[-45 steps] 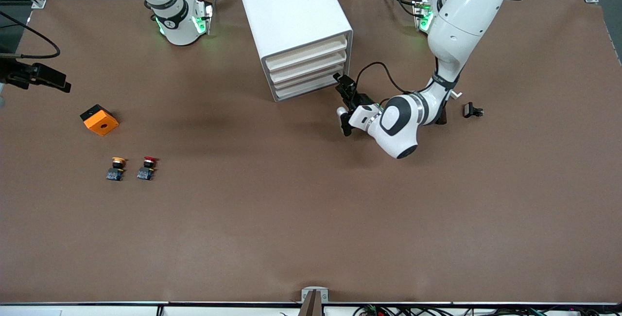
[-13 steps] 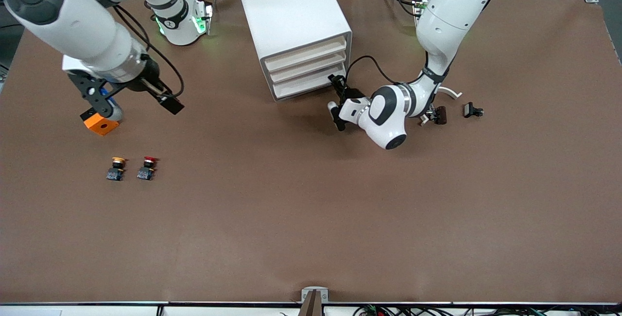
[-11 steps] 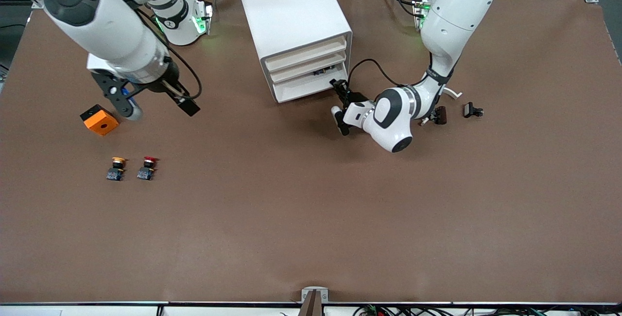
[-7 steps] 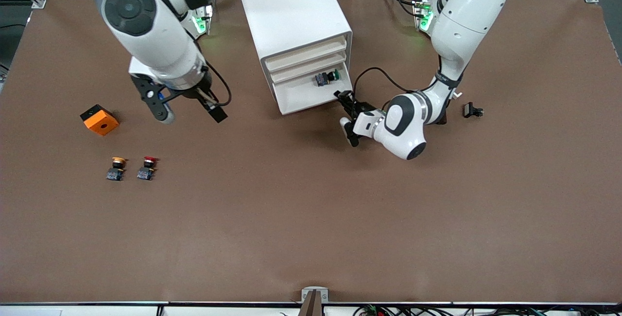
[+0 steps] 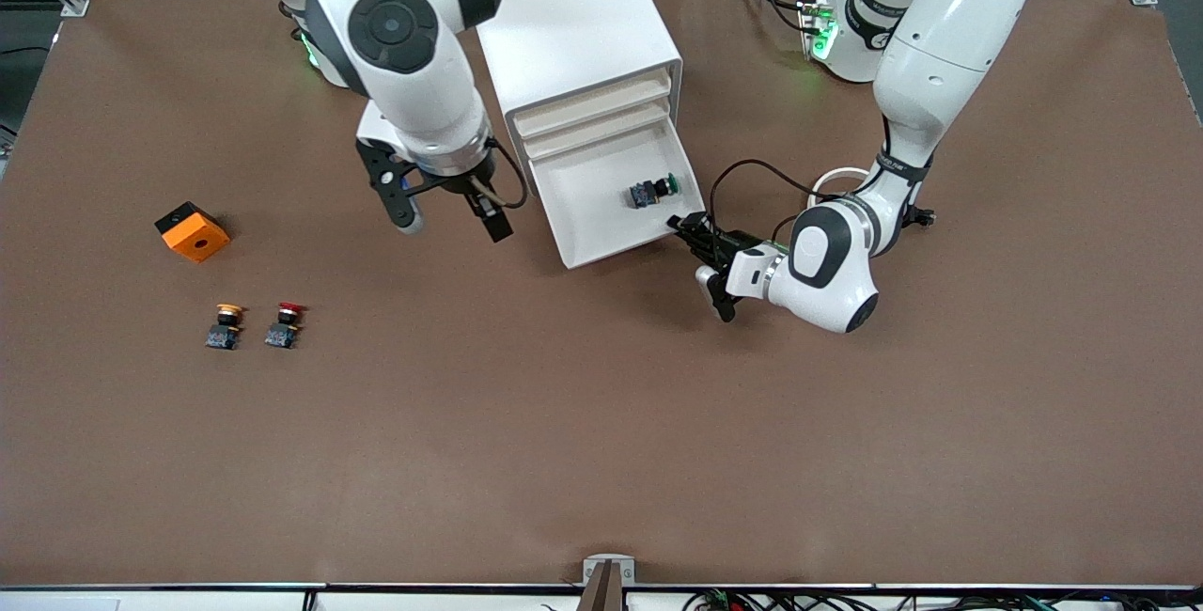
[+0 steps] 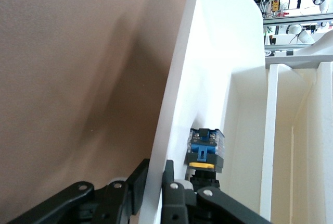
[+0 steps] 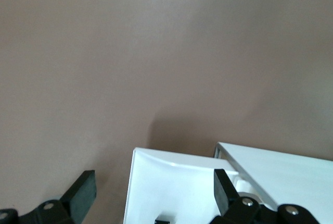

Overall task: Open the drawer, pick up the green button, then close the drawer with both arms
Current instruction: 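Lower the right gripper over the green button while the left gripper withdraws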

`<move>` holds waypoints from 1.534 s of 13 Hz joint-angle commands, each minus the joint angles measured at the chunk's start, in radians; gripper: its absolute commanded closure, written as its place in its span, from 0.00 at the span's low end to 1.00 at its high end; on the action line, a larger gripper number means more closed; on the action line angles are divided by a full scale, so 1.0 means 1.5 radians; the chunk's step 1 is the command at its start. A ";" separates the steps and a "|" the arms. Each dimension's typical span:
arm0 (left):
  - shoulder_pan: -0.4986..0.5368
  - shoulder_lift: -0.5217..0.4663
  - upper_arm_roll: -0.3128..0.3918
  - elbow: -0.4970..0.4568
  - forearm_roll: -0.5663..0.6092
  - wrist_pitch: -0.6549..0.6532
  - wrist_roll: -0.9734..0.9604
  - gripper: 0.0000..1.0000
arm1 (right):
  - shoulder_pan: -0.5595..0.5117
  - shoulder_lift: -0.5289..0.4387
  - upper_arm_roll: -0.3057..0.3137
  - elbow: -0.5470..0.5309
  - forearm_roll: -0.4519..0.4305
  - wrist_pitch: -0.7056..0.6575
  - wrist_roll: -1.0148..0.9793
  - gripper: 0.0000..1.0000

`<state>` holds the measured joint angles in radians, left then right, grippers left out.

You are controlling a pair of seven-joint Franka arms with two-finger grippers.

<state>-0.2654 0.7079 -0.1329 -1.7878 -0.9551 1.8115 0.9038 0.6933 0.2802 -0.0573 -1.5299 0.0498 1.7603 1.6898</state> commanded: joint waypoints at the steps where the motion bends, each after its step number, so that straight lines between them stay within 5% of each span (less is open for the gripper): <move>1: -0.004 0.013 0.002 0.010 0.005 0.043 -0.027 0.76 | 0.039 0.030 -0.007 0.036 0.000 0.028 0.033 0.00; 6: 0.003 0.002 0.003 0.013 0.005 0.034 -0.031 0.09 | 0.074 0.078 -0.007 0.042 0.003 0.078 0.096 0.00; 7: 0.011 -0.006 0.003 0.013 0.005 0.027 -0.050 0.04 | 0.085 0.094 -0.007 0.052 0.008 0.078 0.099 0.00; 11: 0.048 -0.052 0.005 0.025 0.018 -0.019 -0.159 0.00 | 0.112 0.173 -0.007 0.124 0.031 0.079 0.155 0.00; 15: 0.085 -0.119 0.005 0.029 0.135 -0.031 -0.262 0.00 | 0.147 0.204 -0.007 0.140 0.036 0.084 0.162 0.00; 20: 0.151 -0.200 0.005 0.059 0.460 -0.103 -0.353 0.00 | 0.182 0.237 -0.005 0.140 0.047 0.088 0.154 0.00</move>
<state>-0.0644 0.4630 -0.1258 -1.7136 -0.3969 1.7079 0.4253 0.9535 0.6049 -0.0568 -1.3532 0.1005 1.8975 1.9157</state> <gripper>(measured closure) 0.000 0.000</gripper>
